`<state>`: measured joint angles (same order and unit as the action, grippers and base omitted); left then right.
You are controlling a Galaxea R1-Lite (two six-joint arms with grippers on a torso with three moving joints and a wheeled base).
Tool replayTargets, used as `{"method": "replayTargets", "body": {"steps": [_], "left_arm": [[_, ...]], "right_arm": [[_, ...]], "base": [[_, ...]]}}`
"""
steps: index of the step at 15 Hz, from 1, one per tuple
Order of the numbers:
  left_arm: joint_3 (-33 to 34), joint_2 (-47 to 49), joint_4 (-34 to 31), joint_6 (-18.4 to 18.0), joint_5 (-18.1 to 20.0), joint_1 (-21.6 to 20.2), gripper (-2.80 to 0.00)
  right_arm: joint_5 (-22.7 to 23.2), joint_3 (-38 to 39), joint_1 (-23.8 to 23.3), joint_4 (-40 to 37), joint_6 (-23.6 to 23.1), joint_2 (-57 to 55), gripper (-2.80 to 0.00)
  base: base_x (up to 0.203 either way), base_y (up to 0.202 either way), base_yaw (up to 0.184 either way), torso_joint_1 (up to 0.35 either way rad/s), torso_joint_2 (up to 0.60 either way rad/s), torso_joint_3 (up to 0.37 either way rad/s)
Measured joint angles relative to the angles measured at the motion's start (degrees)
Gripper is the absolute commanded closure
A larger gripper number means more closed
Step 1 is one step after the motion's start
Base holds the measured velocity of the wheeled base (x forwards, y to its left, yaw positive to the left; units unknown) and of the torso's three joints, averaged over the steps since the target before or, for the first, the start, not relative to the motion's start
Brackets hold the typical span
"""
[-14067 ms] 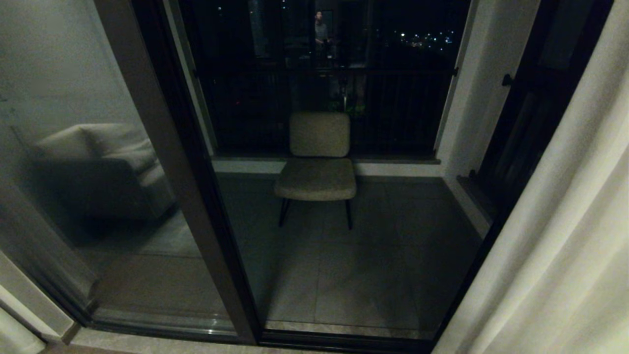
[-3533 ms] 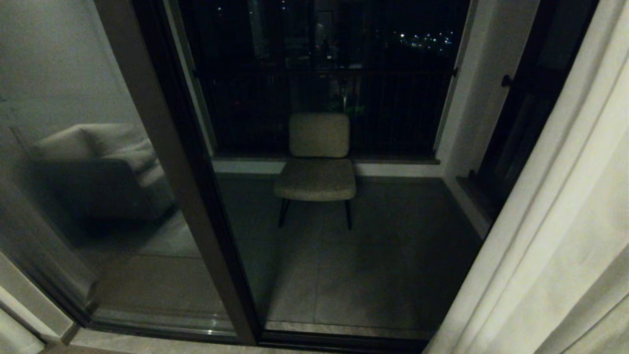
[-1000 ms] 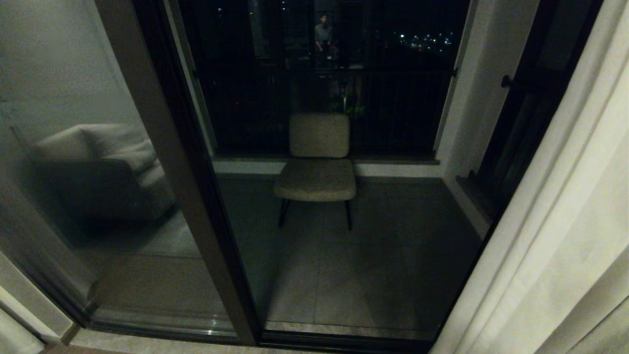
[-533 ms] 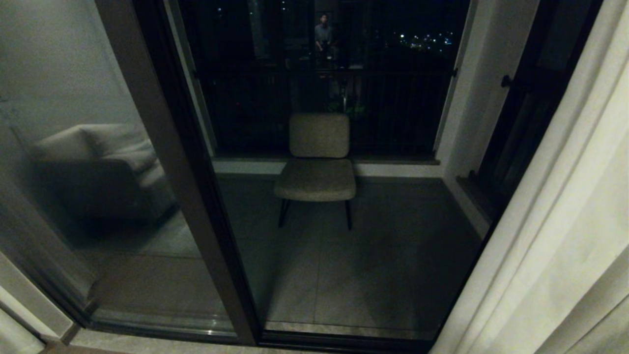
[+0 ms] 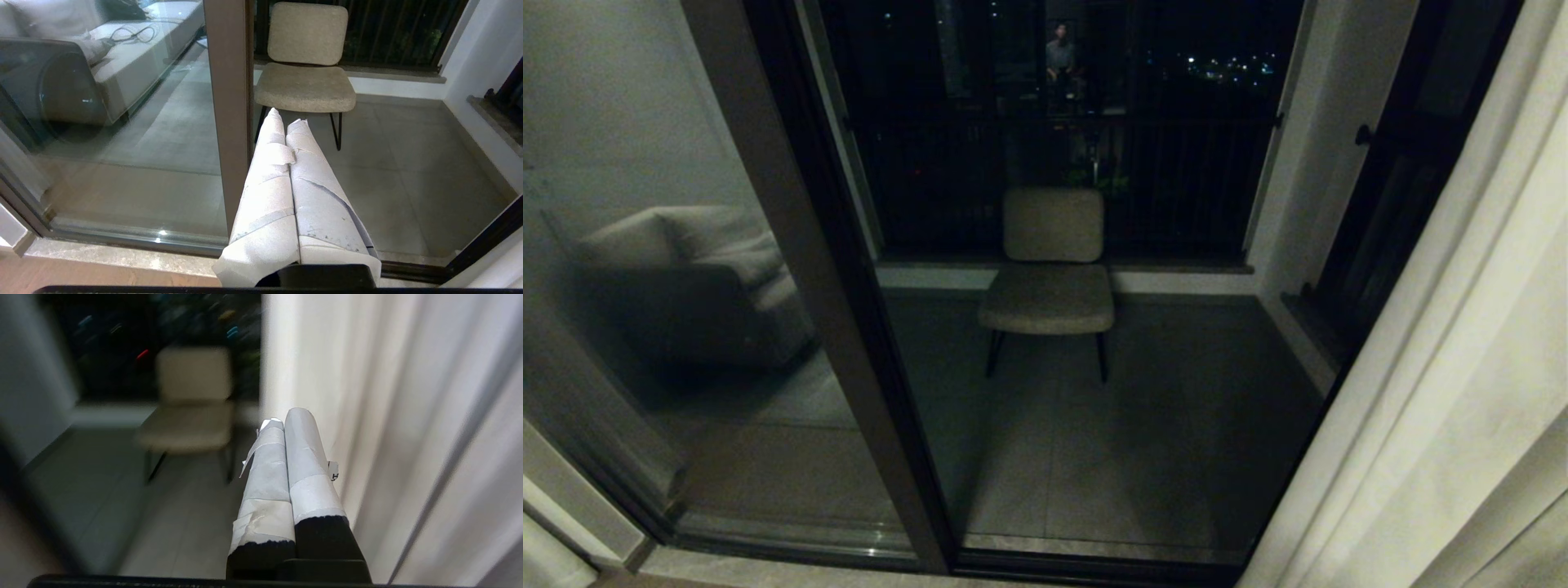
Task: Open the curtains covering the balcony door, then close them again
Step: Close the inner curtains on both sides
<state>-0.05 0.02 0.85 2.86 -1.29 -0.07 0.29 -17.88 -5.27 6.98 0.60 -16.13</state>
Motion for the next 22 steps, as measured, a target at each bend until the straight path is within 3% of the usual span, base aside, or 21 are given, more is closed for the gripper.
{"method": "replayTargets", "body": {"steps": [1,2,9,17,22], "left_arm": [[0.0,0.0,0.0,0.0,0.0,0.0,0.00],[0.0,0.0,0.0,0.0,0.0,0.0,0.00],[0.0,0.0,0.0,0.0,0.0,0.0,0.00],[0.0,0.0,0.0,0.0,0.0,0.0,0.00],[0.0,0.0,0.0,0.0,0.0,0.0,0.00]], "right_arm": [[0.4,-3.0,-2.3,1.1,0.4,-3.1,0.00],[1.0,-5.8,-4.5,1.7,0.7,-6.2,-2.80],[1.6,-18.3,-10.2,10.6,4.2,-25.5,-2.80],[1.8,-25.6,-10.7,23.1,7.6,-42.3,-2.80],[2.1,-36.0,-10.7,29.5,8.0,-56.4,-2.80]], "base": [[0.000,0.000,0.000,0.000,0.00,0.000],[0.000,0.000,0.000,0.000,0.00,0.000],[0.000,0.000,0.000,0.000,0.00,0.000],[0.000,0.000,0.000,0.000,0.00,0.000],[0.000,0.000,0.000,0.000,0.00,0.000]]}}
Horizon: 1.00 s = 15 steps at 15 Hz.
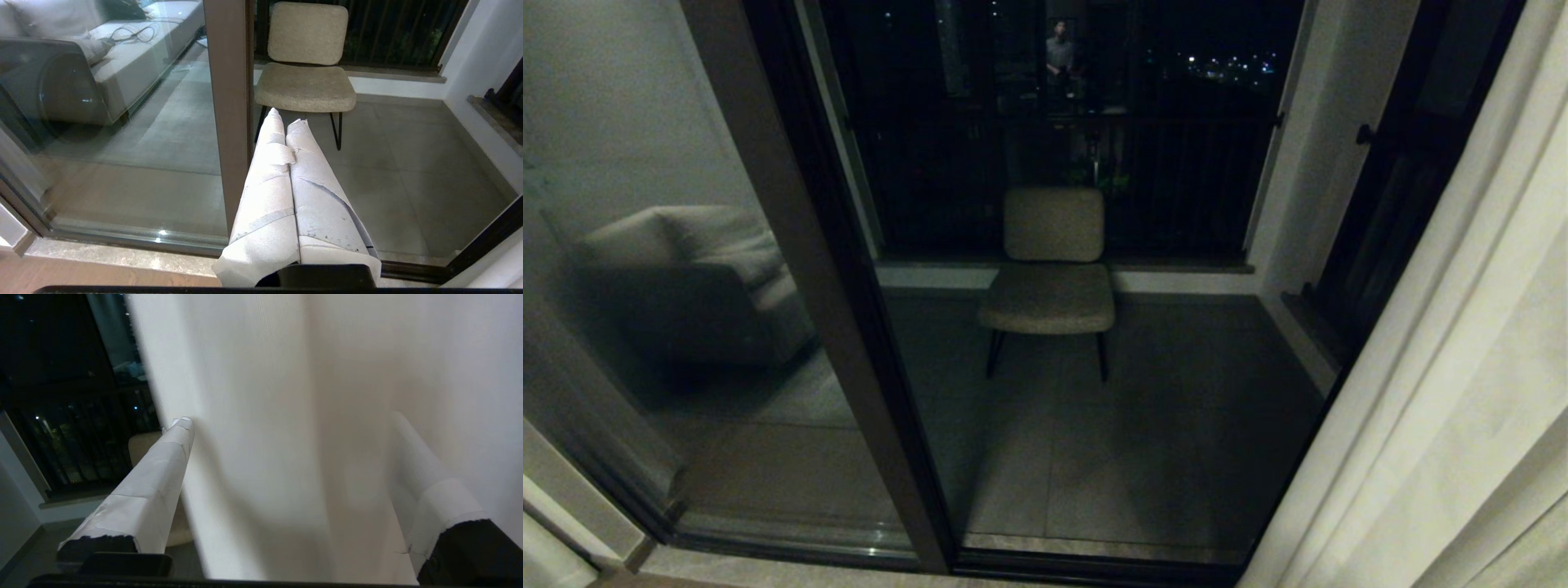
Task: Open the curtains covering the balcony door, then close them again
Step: Close the inner curtains on both sides
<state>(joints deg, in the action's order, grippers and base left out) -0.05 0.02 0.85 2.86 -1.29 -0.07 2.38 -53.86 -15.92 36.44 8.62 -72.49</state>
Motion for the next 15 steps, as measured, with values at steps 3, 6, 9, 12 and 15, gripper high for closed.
{"method": "replayTargets", "body": {"steps": [3,6,9,12,15], "left_arm": [[0.0,0.0,0.0,0.0,0.0,0.0,0.00],[0.0,0.0,0.0,0.0,0.0,0.0,0.00],[0.0,0.0,0.0,0.0,0.0,0.0,0.00],[0.0,0.0,0.0,0.0,0.0,0.0,0.00],[0.0,0.0,0.0,0.0,0.0,0.0,0.00]], "right_arm": [[0.5,-8.2,0.0,0.9,-0.6,-8.2,-2.80],[1.0,-15.9,0.0,1.0,-2.6,-15.6,-2.80],[1.3,-20.9,0.2,1.0,-3.9,-21.1,0.00],[1.6,-23.0,0.2,1.0,-4.1,-23.9,0.00],[1.8,-23.2,0.2,1.0,-5.2,-24.6,0.00]], "base": [[0.000,0.000,0.000,0.000,0.00,0.000],[0.000,0.000,0.000,0.000,0.00,0.000],[0.000,0.000,0.000,0.000,0.00,0.000],[0.000,0.000,0.000,0.000,0.00,0.000],[0.000,0.000,0.000,0.000,0.00,0.000]]}}
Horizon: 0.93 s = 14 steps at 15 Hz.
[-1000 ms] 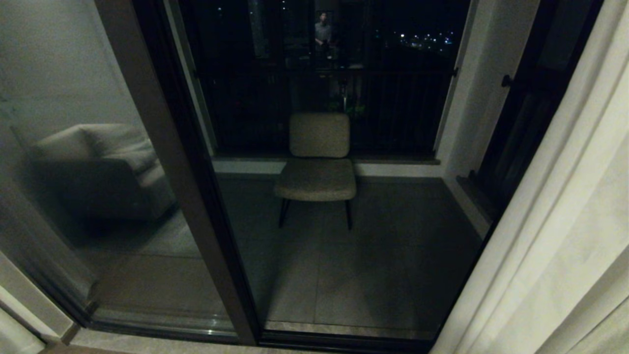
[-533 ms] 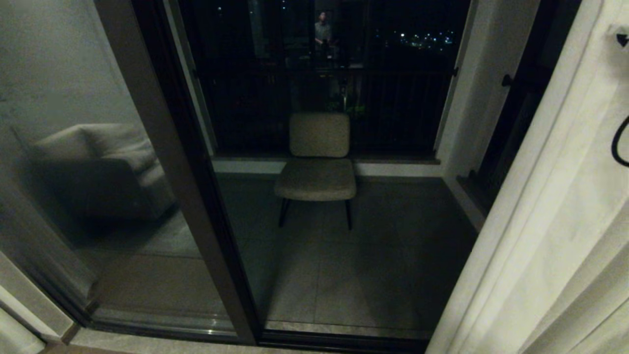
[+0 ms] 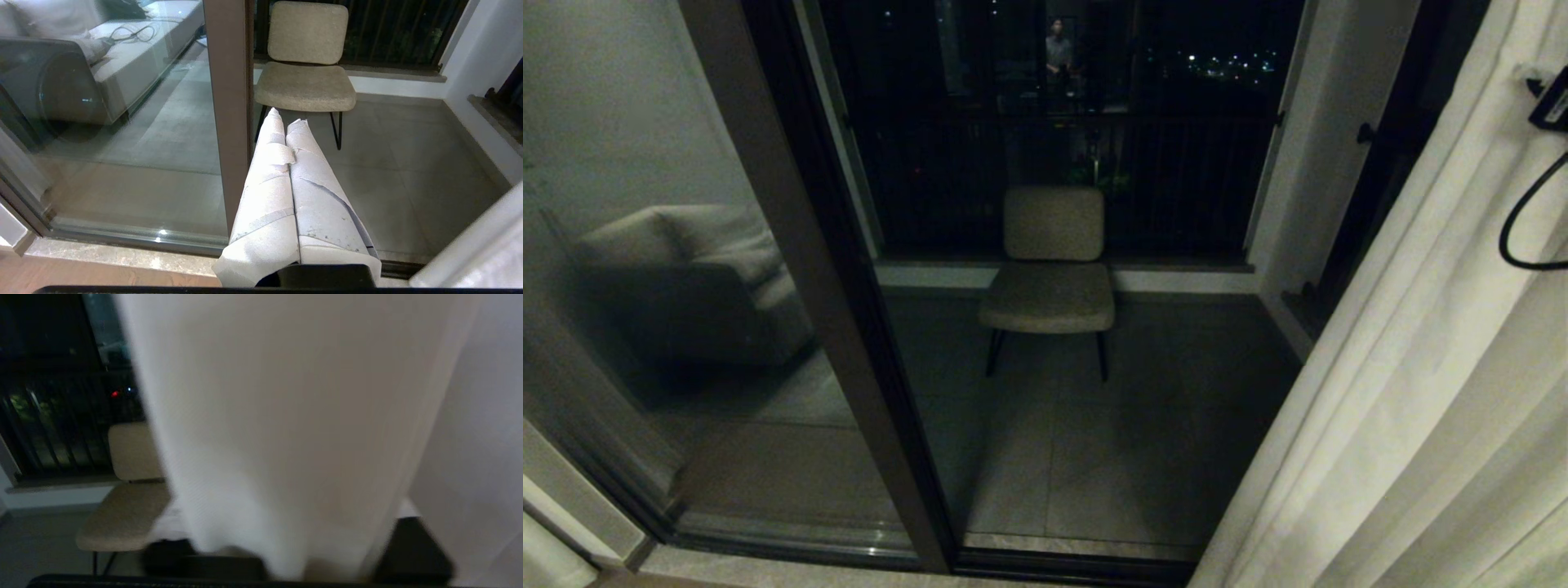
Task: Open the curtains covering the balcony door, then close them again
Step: Close the inner curtains on both sides
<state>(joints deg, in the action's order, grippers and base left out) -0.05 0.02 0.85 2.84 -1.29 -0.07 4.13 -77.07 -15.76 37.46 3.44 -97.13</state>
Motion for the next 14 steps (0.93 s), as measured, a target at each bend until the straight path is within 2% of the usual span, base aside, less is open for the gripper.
{"method": "replayTargets", "body": {"steps": [7,14], "left_arm": [[0.0,0.0,0.0,0.0,0.0,0.0,0.00],[0.0,0.0,0.0,0.0,0.0,0.0,0.00]], "right_arm": [[4.7,0.1,0.9,0.0,-0.8,0.3,0.00],[4.7,1.4,4.7,2.4,-2.3,0.4,0.00]], "base": [[0.000,0.000,0.000,0.000,0.00,0.000],[0.000,0.000,0.000,0.000,0.00,0.000]]}}
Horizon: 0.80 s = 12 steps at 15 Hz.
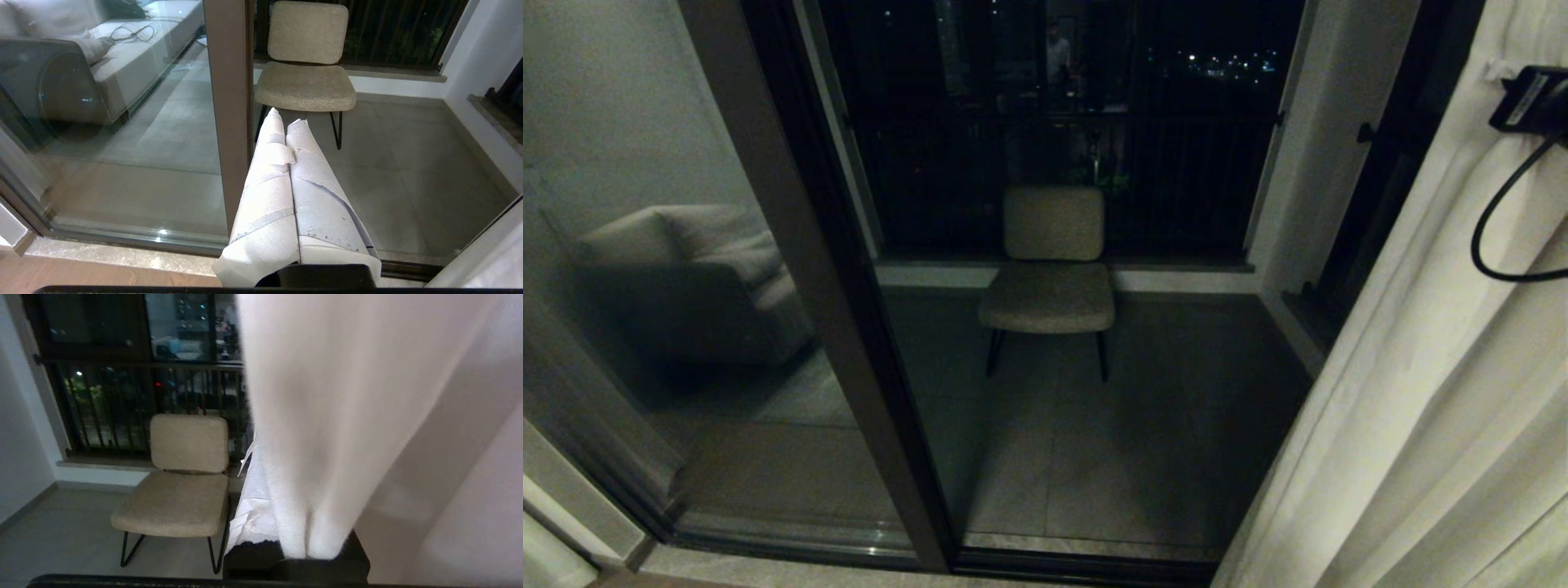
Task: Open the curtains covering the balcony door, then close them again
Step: Close the inner curtains on both sides
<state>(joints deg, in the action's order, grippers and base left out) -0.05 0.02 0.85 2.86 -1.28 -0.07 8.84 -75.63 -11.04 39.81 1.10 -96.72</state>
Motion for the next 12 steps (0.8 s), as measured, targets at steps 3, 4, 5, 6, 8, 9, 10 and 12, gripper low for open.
{"method": "replayTargets", "body": {"steps": [3,4,5,6,8,9,10,12], "left_arm": [[0.0,0.0,0.0,0.0,0.0,0.0,0.00],[0.0,0.0,0.0,0.0,0.0,0.0,0.00],[0.0,0.0,0.0,0.0,0.0,0.0,0.00],[0.0,0.0,0.0,0.0,0.0,0.0,0.00],[0.0,0.0,0.0,0.0,0.0,0.0,0.00],[0.0,0.0,0.0,0.0,0.0,0.0,0.00],[0.0,0.0,0.0,0.0,0.0,0.0,0.00],[0.0,0.0,0.0,-0.1,0.0,0.0,0.00]], "right_arm": [[0.0,1.2,0.6,0.8,-0.9,0.0,0.00],[0.0,1.6,0.6,1.0,-1.0,0.1,0.00],[0.0,2.0,0.6,1.0,-1.0,0.3,0.00],[0.0,2.5,0.7,1.1,-1.0,0.6,0.00],[0.0,3.3,0.7,1.0,-1.0,1.1,0.00],[0.0,3.6,0.7,1.0,-1.0,1.3,0.00],[-0.1,3.7,0.7,1.0,-1.0,1.4,0.00],[-0.1,3.9,0.6,0.9,-1.0,1.6,0.00]], "base": [[0.000,0.000,0.000,0.000,0.00,0.000],[0.000,0.000,0.000,0.000,0.00,0.000],[0.000,0.000,0.000,0.000,0.00,0.000],[0.000,0.000,0.000,0.000,0.00,0.000],[0.000,0.000,0.000,0.000,0.00,0.000],[0.000,0.000,0.000,0.000,0.00,0.000],[0.000,0.000,0.000,0.000,0.00,0.000],[0.000,0.000,0.000,0.000,0.00,0.000]]}}
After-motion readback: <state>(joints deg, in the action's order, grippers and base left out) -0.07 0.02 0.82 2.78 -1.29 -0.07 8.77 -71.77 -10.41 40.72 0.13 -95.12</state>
